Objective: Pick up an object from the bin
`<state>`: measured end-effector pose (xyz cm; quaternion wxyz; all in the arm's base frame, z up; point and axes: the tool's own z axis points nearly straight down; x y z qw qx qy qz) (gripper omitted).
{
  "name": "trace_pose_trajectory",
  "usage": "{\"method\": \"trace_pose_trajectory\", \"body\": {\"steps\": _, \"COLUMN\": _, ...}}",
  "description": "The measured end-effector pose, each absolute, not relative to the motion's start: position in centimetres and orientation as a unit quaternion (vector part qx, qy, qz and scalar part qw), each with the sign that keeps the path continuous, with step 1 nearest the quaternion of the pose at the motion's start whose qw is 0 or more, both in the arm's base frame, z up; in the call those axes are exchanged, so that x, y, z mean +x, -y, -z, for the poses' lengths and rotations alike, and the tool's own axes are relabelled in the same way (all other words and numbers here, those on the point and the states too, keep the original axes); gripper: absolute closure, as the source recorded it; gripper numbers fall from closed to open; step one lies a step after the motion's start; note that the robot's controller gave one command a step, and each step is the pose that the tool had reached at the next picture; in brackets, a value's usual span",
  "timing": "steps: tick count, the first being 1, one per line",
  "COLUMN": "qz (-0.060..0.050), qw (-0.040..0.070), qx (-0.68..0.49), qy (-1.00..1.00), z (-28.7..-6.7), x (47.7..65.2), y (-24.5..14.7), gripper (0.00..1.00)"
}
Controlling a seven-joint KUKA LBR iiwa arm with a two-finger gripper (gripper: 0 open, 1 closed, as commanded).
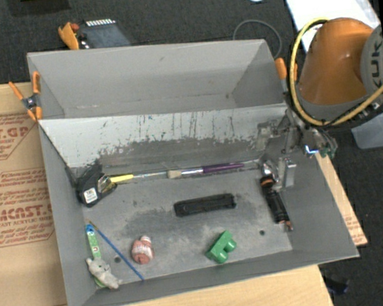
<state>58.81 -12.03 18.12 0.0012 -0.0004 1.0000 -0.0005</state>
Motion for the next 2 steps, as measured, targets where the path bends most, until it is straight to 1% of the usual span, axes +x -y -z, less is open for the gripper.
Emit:
{"method": "trace_pose_trajectory", "body": {"steps": 1, "qz": 0.001, "qw": 0.001, "qx": 0.000, "qy": -1.000, "z": -18.1, "x": 58.8, "y": 12.0, "gripper": 0.00}}
{"method": "trace_pose_trajectory", "body": {"steps": 2, "qz": 0.000, "qw": 0.005, "qx": 0.034, "qy": -0.999, "z": -11.4, "x": 59.2, "y": 11.3, "gripper": 0.00}}
